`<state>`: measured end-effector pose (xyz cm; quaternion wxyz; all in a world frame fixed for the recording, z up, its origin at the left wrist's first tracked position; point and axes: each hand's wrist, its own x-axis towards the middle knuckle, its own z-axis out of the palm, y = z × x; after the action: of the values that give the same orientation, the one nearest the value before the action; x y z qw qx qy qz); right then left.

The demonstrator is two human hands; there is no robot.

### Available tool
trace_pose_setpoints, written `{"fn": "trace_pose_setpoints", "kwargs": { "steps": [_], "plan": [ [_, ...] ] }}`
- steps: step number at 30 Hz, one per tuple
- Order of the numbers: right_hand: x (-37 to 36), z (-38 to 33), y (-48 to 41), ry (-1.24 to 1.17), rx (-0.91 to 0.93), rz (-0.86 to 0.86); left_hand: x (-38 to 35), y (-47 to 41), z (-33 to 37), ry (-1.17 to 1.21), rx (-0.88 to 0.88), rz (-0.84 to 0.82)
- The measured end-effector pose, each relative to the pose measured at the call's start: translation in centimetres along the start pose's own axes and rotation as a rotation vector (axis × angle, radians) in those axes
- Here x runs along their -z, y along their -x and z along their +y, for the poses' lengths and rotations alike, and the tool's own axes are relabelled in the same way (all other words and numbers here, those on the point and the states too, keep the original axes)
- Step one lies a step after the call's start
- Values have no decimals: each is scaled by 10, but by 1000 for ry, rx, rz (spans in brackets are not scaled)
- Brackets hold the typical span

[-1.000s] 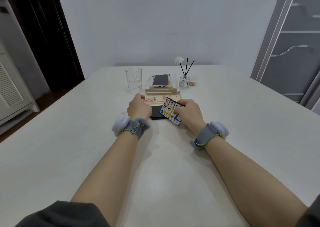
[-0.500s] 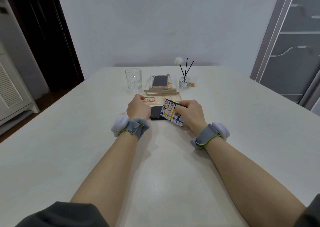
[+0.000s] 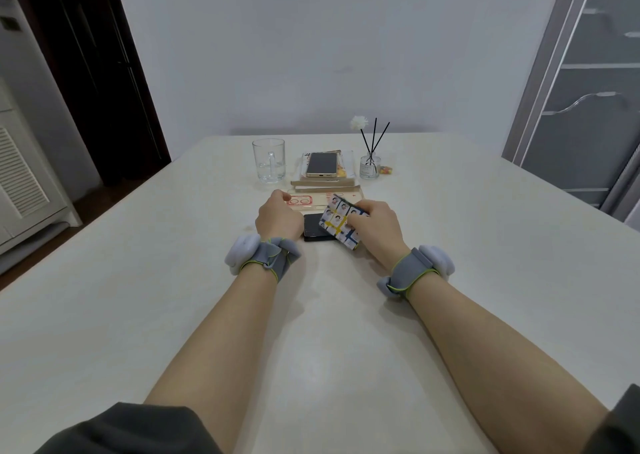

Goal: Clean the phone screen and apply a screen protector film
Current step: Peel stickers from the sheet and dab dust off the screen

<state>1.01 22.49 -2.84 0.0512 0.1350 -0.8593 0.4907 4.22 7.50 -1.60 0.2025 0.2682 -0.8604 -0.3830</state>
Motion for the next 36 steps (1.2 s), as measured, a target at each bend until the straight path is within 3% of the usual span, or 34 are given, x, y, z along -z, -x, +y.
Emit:
{"fn": "trace_pose_setpoints", "kwargs": {
  "steps": [22, 27, 32, 36],
  "plan": [
    [-4, -2, -7, -68, -62, -80, 0, 0, 2, -1, 10, -3],
    [-6, -1, -7, -3, -56, -1, 0, 1, 1, -7, 4, -9],
    [-3, -2, -6, -91, -55, -129, 0, 1, 1, -9, 7, -8],
    [-3, 1, -4, -64, -34, -19, 0, 1, 1, -14, 4, -5]
  ]
}}
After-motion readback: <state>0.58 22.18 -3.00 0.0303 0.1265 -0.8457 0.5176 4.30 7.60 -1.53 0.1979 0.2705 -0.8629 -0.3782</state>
